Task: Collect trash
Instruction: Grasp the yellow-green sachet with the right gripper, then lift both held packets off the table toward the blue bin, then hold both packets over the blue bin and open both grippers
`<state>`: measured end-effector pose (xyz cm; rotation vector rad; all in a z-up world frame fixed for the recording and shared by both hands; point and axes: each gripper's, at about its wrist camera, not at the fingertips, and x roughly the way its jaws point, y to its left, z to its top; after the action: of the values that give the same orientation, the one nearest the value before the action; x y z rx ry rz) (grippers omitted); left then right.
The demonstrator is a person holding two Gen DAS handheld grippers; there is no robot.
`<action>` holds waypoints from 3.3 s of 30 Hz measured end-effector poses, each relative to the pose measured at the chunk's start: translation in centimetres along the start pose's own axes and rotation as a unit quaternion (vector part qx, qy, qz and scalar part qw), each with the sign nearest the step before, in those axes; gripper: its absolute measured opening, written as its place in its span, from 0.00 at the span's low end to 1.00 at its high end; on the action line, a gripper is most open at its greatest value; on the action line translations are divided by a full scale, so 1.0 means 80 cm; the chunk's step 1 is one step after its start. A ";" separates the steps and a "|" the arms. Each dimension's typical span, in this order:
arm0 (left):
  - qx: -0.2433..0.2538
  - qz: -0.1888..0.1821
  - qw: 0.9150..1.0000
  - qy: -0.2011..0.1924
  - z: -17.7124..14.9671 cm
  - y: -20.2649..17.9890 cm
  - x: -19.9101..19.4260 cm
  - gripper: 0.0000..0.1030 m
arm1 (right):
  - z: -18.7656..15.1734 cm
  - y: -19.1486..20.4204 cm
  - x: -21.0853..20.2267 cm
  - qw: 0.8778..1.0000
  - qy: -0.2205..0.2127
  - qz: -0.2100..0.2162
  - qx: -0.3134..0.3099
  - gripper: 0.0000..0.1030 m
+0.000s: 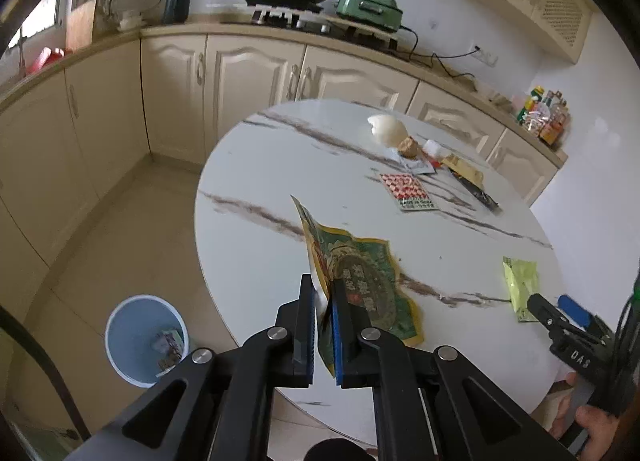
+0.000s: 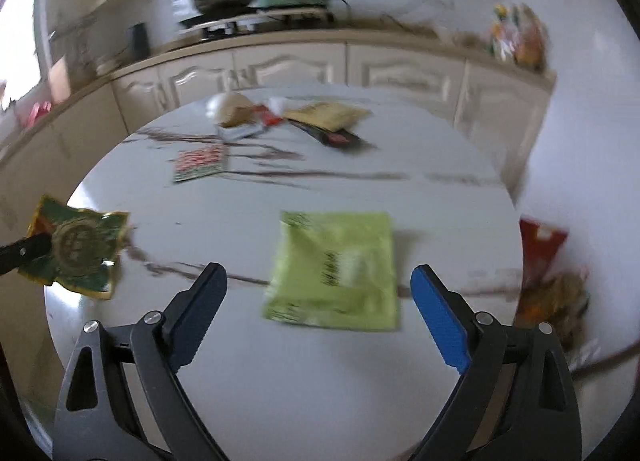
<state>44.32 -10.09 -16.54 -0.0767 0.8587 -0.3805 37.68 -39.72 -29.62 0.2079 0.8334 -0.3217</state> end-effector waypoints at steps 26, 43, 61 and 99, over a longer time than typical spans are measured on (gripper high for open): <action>0.016 -0.019 0.999 -0.028 0.011 0.012 -0.048 0.03 | 0.007 0.001 0.038 0.999 0.020 0.008 -0.043 0.10; -0.032 -0.016 0.998 0.043 0.004 0.044 -0.013 0.50 | 0.010 0.057 0.011 0.989 0.000 0.126 -0.079 0.10; -0.030 -0.050 0.997 0.057 0.010 0.023 0.057 0.11 | -0.012 0.109 0.035 0.979 0.011 0.145 -0.139 0.10; -0.080 0.036 0.990 -0.109 -0.062 0.160 -0.142 0.00 | -0.015 0.305 -0.033 0.935 -0.033 0.279 -0.216 0.10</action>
<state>37.68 6.32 -14.31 -0.2304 0.6731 -0.2298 43.97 -16.08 -27.07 0.0158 0.7252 0.3879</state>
